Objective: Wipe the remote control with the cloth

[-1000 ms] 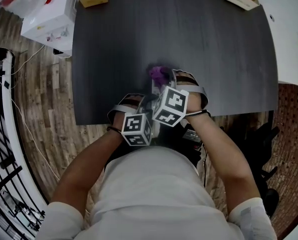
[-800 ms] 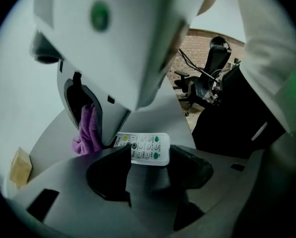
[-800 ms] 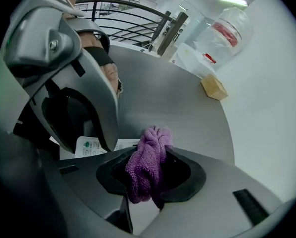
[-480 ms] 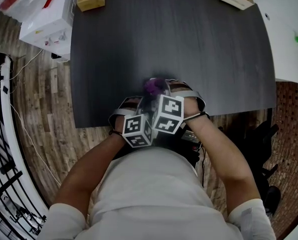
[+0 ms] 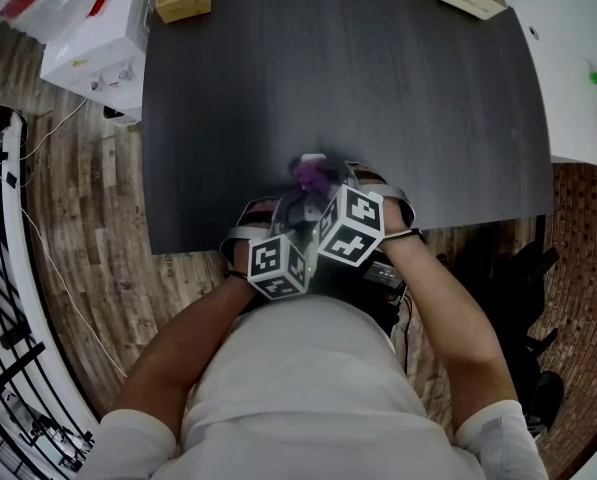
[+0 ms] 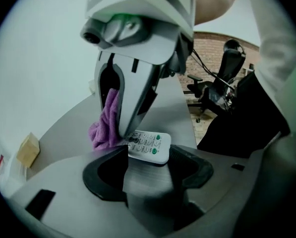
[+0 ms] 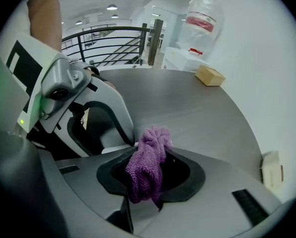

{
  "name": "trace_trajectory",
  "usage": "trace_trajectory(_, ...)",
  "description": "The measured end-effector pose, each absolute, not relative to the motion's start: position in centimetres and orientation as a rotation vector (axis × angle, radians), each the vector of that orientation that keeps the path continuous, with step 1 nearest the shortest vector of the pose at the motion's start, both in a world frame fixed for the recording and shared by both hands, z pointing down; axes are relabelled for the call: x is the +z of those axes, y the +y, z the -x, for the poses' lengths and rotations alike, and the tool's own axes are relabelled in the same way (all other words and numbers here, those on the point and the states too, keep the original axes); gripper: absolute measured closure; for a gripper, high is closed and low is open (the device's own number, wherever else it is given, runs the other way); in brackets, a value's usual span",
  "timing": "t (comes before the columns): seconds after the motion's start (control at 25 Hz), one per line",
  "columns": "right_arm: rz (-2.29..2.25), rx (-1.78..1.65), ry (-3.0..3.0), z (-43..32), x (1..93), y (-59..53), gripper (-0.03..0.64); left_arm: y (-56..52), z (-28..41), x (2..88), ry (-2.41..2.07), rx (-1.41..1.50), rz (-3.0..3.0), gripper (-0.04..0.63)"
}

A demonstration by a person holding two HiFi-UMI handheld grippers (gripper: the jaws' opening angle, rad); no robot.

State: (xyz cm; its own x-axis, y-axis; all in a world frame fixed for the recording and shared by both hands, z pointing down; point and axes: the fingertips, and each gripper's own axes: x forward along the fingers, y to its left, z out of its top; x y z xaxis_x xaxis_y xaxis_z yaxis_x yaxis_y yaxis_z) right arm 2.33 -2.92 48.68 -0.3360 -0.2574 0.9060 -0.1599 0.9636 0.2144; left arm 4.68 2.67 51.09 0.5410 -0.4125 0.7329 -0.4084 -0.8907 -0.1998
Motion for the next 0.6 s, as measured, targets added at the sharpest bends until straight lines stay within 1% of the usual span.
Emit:
trace_trajectory(0.32, -0.311, -0.215, -1.902, -2.5, 48.6, -1.2, 0.495, 2.6, -4.0, 51.8, 0.905, -1.311, 2.897, 0.335)
trace_trajectory(0.48, -0.307, -0.199, -1.913, -2.5, 48.6, 0.2, 0.495, 3.2, -4.5, 52.0, 0.897, -1.321, 2.954, 0.308)
trace_trajectory(0.6, -0.313, -0.197, -1.919, -2.6, 48.5, 0.7, 0.495, 3.3, -4.6, 52.2, 0.924, -1.328, 2.994, 0.304)
